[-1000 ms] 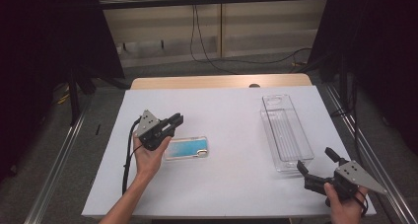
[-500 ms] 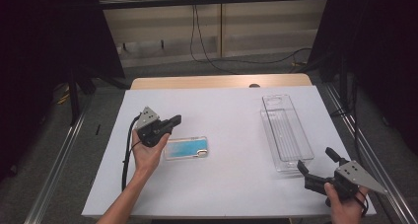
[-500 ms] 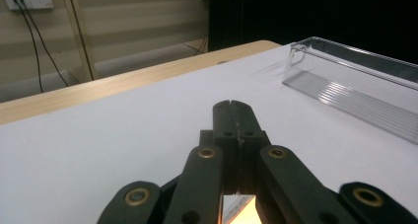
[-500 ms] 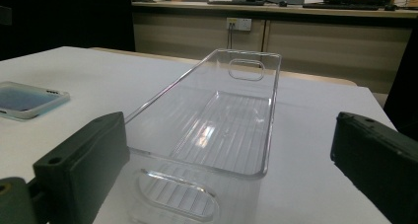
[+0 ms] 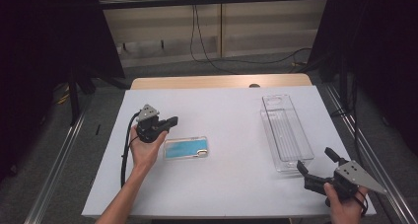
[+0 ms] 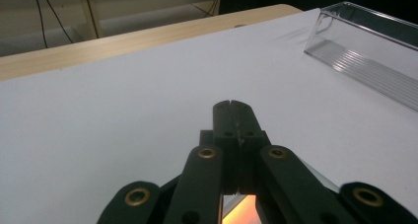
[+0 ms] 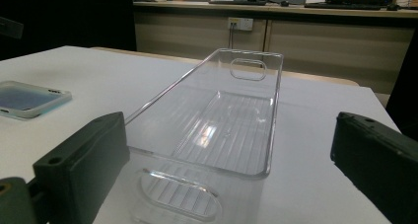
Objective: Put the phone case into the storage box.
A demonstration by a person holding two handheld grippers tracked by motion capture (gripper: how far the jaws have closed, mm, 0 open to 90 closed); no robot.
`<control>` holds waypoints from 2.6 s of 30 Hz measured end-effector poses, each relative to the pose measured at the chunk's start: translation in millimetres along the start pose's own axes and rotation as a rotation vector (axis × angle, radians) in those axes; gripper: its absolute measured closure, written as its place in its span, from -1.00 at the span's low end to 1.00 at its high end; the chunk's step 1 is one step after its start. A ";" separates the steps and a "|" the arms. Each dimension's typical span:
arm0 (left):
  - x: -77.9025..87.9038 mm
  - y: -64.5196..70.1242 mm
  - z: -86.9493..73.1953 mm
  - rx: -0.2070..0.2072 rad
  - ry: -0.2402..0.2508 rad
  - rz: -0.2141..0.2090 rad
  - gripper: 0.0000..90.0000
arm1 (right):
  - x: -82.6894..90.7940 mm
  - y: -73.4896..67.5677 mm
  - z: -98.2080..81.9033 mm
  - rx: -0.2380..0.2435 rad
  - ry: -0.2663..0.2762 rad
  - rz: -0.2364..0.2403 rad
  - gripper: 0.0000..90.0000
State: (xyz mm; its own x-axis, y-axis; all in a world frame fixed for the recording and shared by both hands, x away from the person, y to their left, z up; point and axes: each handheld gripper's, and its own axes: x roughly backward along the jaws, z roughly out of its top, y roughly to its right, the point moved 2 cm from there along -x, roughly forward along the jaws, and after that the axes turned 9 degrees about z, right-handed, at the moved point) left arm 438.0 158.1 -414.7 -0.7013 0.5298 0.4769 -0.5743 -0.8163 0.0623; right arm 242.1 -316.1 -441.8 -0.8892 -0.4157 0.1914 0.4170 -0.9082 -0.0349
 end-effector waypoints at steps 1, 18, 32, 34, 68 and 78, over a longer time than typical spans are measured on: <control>-1.0 -0.7 -0.9 0.000 -0.012 0.001 1.00 | 0.0 0.2 0.0 0.000 0.000 0.002 -0.98; -17.3 -8.7 -15.2 -0.013 -0.166 0.039 1.00 | 0.8 -0.1 0.1 0.000 0.003 0.003 -0.98; -28.9 -14.0 -26.8 -0.006 -0.285 0.045 1.00 | 0.4 -0.4 0.0 0.001 0.000 0.005 -0.98; -30.2 -15.0 -28.5 -0.015 -0.299 0.053 1.00 | 0.3 -0.6 0.0 0.000 -0.001 0.006 -0.98; -32.3 -17.8 -37.8 -0.053 -0.379 0.033 1.00 | 0.7 -0.5 -0.2 -0.001 -0.002 0.011 -0.98; -29.8 -15.4 -38.2 -0.068 -0.387 0.032 1.00 | 0.7 -0.4 -0.2 -0.001 -0.002 0.009 -0.98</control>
State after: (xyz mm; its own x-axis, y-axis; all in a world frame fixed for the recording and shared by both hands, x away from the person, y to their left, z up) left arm 451.7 163.7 -463.4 -0.5157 0.3677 0.7739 -0.5908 -0.8068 -0.0103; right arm 241.3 -316.0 -441.8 -0.8852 -0.4233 0.1927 0.4245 -0.9047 -0.0376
